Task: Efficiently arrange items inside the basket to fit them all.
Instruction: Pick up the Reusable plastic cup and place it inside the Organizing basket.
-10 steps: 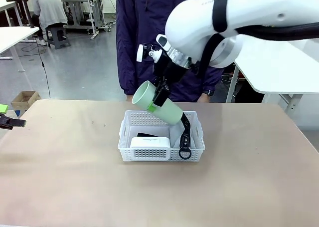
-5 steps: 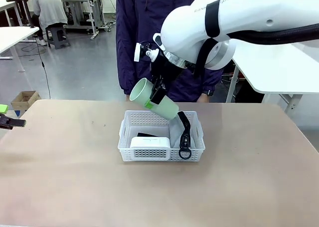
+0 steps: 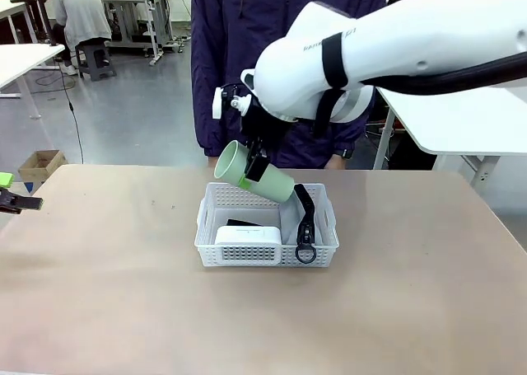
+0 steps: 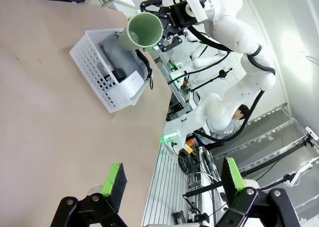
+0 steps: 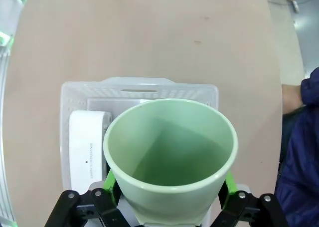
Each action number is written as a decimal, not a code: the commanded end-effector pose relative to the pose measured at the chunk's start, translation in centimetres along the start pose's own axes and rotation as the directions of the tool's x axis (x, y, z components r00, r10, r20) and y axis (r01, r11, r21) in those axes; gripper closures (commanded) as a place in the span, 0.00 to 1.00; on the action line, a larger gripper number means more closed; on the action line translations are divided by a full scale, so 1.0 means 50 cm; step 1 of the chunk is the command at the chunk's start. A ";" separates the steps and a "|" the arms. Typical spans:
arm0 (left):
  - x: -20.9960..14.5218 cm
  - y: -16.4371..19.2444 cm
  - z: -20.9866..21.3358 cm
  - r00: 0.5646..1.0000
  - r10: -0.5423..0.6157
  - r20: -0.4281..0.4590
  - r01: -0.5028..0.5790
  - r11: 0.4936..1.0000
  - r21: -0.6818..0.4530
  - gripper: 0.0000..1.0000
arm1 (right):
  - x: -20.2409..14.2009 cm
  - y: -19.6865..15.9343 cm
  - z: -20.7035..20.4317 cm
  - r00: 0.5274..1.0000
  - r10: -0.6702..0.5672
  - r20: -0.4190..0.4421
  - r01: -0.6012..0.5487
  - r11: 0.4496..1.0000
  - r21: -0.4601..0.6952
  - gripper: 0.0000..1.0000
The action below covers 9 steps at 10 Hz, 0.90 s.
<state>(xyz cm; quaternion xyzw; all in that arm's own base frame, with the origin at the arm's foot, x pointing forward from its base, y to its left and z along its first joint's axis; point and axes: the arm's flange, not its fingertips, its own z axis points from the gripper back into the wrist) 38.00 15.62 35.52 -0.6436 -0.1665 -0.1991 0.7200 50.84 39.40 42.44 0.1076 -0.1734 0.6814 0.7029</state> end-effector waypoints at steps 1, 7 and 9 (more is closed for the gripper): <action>-0.001 -0.006 -0.004 1.000 0.006 -0.002 -0.006 1.000 0.006 0.00 | 0.036 -0.031 -0.028 0.995 -0.087 -0.048 0.085 0.995 -0.045 0.08; -0.001 -0.006 -0.004 1.000 0.006 -0.002 -0.006 1.000 0.006 0.00 | 0.030 -0.053 -0.114 0.989 -0.064 -0.133 0.067 0.997 0.025 0.08; -0.001 -0.006 -0.004 1.000 0.006 -0.002 -0.006 1.000 0.006 0.00 | 0.024 -0.052 -0.136 0.985 -0.044 -0.169 0.053 0.998 0.045 0.08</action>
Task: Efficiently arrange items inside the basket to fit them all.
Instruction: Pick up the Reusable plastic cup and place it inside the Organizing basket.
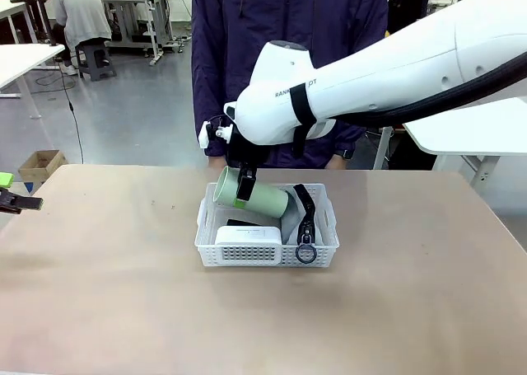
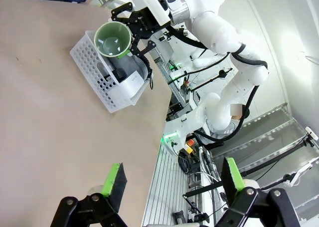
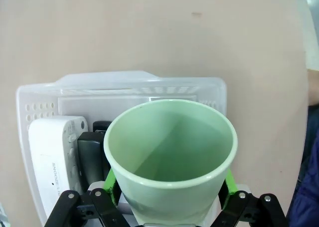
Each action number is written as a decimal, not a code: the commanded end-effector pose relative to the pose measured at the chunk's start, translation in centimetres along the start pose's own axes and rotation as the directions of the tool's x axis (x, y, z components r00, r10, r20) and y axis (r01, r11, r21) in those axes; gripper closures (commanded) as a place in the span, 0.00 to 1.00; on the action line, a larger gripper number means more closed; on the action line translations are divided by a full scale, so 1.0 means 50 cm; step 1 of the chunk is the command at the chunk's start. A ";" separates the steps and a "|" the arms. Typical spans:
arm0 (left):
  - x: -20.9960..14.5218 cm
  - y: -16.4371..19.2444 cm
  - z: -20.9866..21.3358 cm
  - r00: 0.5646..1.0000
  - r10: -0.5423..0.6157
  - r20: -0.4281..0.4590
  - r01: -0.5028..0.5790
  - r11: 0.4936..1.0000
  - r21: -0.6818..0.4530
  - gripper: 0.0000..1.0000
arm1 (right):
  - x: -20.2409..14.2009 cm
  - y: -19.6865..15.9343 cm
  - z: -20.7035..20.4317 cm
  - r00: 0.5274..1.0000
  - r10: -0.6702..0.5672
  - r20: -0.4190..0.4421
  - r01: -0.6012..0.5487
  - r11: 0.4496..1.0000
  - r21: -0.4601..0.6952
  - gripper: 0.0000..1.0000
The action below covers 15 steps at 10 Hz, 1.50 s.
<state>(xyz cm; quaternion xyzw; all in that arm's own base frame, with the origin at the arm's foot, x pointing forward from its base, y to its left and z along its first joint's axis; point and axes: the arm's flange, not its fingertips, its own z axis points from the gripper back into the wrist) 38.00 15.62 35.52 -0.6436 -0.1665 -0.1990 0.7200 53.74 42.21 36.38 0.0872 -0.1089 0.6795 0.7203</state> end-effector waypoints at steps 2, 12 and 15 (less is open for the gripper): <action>-0.001 -0.006 -0.004 1.000 0.006 -0.002 -0.006 1.000 0.006 0.00 | 0.018 -0.002 -0.005 0.998 -0.013 -0.059 0.013 1.000 -0.002 0.08; -0.001 -0.006 -0.004 1.000 0.006 -0.002 -0.006 1.000 0.006 0.00 | 0.027 0.008 -0.023 0.993 0.033 -0.111 -0.029 0.999 0.036 0.00; -0.001 -0.006 -0.004 1.000 0.006 -0.002 -0.006 1.000 0.006 0.00 | 0.028 0.009 -0.024 0.994 0.050 -0.100 -0.046 0.998 0.041 0.00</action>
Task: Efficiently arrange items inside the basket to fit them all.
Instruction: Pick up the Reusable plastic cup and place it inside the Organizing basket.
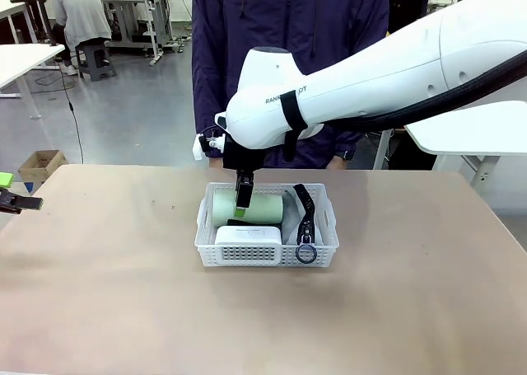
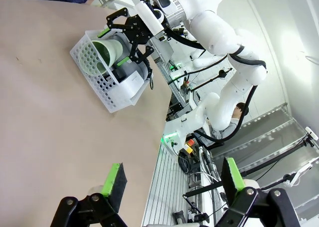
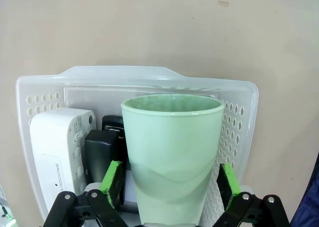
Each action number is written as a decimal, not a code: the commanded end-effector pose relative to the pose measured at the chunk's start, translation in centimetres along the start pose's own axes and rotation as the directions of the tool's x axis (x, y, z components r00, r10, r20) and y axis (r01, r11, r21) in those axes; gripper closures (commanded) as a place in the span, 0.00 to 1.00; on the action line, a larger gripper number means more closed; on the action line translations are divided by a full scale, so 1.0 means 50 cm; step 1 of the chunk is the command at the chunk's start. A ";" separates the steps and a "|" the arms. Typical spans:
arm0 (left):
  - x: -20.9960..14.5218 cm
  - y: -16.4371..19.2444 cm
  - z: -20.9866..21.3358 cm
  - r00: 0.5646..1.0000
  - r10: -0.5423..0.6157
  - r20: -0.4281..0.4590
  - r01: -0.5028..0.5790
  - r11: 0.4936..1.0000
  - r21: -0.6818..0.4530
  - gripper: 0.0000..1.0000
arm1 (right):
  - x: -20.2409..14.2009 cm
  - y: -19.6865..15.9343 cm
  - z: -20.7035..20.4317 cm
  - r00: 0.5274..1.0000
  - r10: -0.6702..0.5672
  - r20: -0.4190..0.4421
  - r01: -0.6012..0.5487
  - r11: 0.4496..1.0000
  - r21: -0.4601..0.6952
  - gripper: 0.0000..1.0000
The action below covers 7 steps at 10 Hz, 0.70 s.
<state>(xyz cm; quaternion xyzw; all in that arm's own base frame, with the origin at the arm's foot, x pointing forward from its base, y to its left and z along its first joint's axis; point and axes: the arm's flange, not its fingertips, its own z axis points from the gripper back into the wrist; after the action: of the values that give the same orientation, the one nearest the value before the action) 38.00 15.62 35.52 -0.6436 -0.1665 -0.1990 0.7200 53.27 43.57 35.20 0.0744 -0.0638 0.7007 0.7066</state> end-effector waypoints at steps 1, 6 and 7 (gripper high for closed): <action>-0.001 -0.006 -0.004 1.000 0.006 -0.002 -0.006 1.000 0.006 0.00 | 0.009 -0.002 0.007 1.000 0.011 -0.014 -0.011 1.000 -0.010 0.00; -0.001 -0.006 -0.004 1.000 0.006 -0.002 -0.006 1.000 0.006 0.00 | -0.075 0.051 0.118 0.990 0.041 0.132 -0.037 0.999 -0.028 0.00; -0.001 -0.006 -0.004 1.000 0.006 -0.002 -0.006 1.000 0.006 0.00 | -0.128 0.087 0.184 0.976 0.047 0.214 -0.046 0.999 -0.009 0.00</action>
<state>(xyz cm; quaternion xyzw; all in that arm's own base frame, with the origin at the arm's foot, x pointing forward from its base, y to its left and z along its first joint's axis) 38.00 15.64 35.55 -0.6434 -0.1669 -0.1992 0.7201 52.56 40.34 40.85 0.1066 -0.1122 0.7027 0.6945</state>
